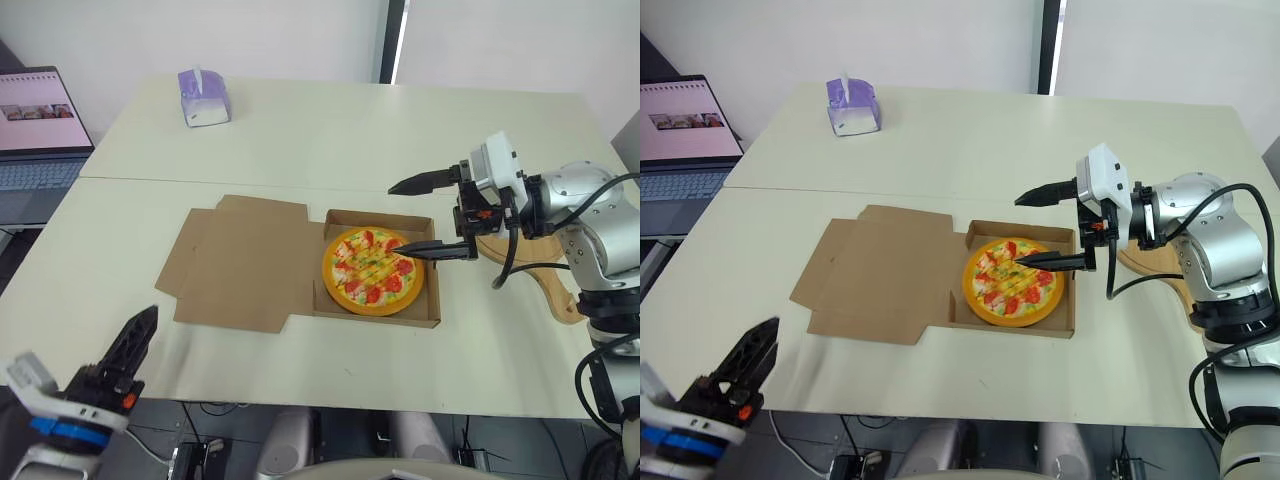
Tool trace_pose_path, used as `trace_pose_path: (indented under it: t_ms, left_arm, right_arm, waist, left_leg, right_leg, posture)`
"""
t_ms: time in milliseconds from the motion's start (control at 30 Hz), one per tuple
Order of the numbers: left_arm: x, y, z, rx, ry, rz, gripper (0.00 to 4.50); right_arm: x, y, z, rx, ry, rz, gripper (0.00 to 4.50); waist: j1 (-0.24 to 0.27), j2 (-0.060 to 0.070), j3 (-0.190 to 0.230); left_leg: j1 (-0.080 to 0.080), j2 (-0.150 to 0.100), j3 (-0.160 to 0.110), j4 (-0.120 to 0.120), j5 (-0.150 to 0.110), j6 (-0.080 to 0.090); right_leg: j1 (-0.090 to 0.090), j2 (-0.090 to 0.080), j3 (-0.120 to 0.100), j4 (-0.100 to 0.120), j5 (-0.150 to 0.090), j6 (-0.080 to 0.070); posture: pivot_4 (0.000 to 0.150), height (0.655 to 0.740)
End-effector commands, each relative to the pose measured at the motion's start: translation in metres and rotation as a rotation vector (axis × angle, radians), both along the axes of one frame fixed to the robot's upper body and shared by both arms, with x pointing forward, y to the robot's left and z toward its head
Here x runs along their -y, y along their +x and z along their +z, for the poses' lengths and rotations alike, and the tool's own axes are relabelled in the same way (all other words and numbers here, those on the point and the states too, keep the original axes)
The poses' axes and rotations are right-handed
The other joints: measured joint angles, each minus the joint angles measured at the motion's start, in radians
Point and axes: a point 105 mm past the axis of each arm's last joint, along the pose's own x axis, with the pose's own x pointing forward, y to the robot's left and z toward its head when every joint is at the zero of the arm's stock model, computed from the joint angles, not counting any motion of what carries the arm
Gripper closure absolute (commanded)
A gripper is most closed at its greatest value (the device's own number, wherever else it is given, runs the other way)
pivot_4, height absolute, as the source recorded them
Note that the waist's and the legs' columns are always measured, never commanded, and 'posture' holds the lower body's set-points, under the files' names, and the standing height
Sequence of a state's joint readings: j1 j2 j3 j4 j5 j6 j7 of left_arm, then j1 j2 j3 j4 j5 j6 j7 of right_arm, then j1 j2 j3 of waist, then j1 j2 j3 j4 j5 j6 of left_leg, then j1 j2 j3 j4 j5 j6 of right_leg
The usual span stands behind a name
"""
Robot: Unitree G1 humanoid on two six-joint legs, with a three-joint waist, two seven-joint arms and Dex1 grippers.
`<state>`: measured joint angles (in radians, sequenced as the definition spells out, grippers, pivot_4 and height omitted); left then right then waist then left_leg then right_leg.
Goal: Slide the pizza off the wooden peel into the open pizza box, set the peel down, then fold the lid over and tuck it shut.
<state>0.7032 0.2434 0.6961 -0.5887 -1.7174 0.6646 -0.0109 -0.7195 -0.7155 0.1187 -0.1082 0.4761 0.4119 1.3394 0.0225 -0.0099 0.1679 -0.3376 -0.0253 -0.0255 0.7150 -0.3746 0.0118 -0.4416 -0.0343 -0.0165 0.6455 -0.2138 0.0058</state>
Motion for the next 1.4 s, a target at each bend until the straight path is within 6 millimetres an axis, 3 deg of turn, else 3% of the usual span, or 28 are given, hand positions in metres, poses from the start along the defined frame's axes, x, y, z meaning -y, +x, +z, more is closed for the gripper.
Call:
trace_pose_path:
  t_ms: [33,233,333,467,667,933,1400]
  left_arm:
    - [0.019,0.007,-0.006,-0.049,-0.106,-0.003,0.00]
    - [0.023,0.028,-0.011,-0.060,-0.192,0.077,0.00]
    - [0.018,0.041,-0.013,-0.049,-0.223,0.123,0.00]
    - [0.028,0.053,-0.018,-0.048,-0.255,0.093,0.00]
    - [0.037,0.065,-0.011,-0.031,-0.294,0.071,0.00]
    - [0.036,0.066,-0.011,-0.033,-0.318,0.094,0.00]
    - [0.037,0.058,-0.018,-0.028,-0.285,0.106,4.29]
  right_arm:
    - [-0.004,-0.005,0.007,0.017,0.003,0.039,0.02]
    - [-0.003,-0.007,0.007,0.018,-0.004,0.035,0.02]
    - [-0.002,-0.008,0.007,0.020,-0.013,0.028,0.02]
    - [-0.003,-0.009,0.008,0.022,-0.015,0.026,0.02]
    - [-0.001,-0.010,0.012,0.027,-0.024,0.024,0.02]
    - [-0.002,-0.011,0.015,0.029,-0.019,0.028,0.02]
    - [-0.004,-0.013,0.015,0.023,-0.008,0.034,0.00]
  waist:
    - [0.002,-0.001,0.000]
    - [-0.001,0.001,-0.001]
    - [0.000,0.009,-0.002]
    - [0.000,0.019,-0.003]
    - [-0.001,0.009,-0.001]
    - [-0.003,0.008,-0.001]
    - [-0.005,0.007,0.000]
  left_leg:
    - [0.001,0.000,0.000,0.000,0.000,0.000]
    - [0.003,0.000,0.001,-0.001,0.000,0.000]
    - [0.004,0.000,0.003,-0.003,0.000,0.000]
    - [0.004,-0.001,0.004,-0.006,0.000,0.000]
    - [0.004,-0.001,0.003,-0.006,0.000,0.000]
    - [0.006,-0.001,0.003,-0.004,0.000,0.000]
    - [0.006,-0.001,0.003,-0.004,0.000,0.000]
  right_leg:
    - [0.001,0.000,0.000,0.000,0.000,0.000]
    - [0.001,0.001,0.001,0.001,0.000,-0.001]
    - [0.001,0.000,0.002,0.000,0.000,-0.001]
    - [0.000,0.000,0.003,-0.002,0.000,0.000]
    - [0.001,0.000,0.003,-0.002,-0.001,-0.001]
    - [0.003,0.000,0.002,0.000,-0.001,-0.001]
    - [0.003,0.000,0.003,-0.001,-0.001,-0.001]
  posture:
    - [0.150,0.7251]
    - [0.150,0.7251]
    - [0.150,0.7251]
    - [0.150,0.7251]
    - [0.150,0.7251]
    - [0.150,0.7251]
    - [0.150,0.7251]
